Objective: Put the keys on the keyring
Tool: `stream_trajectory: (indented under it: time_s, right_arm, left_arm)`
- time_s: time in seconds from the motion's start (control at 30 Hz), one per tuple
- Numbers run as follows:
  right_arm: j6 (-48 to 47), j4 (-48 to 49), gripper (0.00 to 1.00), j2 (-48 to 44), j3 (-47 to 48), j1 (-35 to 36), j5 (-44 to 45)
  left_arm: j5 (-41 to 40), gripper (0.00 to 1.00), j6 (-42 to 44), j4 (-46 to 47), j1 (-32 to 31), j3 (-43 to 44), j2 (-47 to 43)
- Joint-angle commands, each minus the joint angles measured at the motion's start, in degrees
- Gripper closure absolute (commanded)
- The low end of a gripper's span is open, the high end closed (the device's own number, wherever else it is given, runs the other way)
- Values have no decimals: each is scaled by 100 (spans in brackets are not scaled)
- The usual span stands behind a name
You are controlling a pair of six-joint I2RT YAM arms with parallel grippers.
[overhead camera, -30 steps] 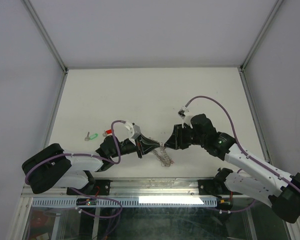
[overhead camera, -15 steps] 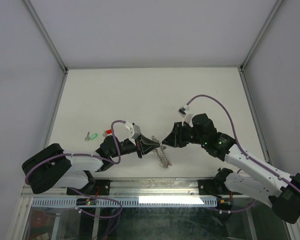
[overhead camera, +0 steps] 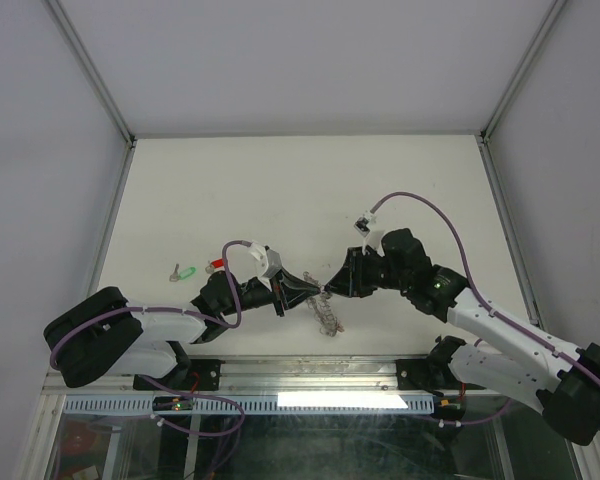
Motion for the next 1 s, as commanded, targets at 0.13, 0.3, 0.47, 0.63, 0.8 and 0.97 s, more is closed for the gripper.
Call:
stream_trajectory:
  time_s: [0.13,0.3,0.47,0.63,0.8,0.97]
  right_arm:
    - [-57,303,74,17,-57,-13,-165]
    - [-55,312,75,31,-109,-18,-175]
    - [-72,294,76,31,-133,-17,-166]
    - [-80,311,77,53,-121,-17,-166]
    - [-387,175,77,-165,-3,-18,75]
    - [-672,83,77,-446,106,-17,440]
  left_arm:
    - [77,100,67,278,-40,115,-107]
    - [91,100,74,263,-40,115,-124]
    - [100,100,74,270,-41,113,-133]
    - [135,100,83,257,-40,140,-112]
    - [144,100,92,246,-42,142,-107]
    - [166,100,96,252,-40,155,-98]
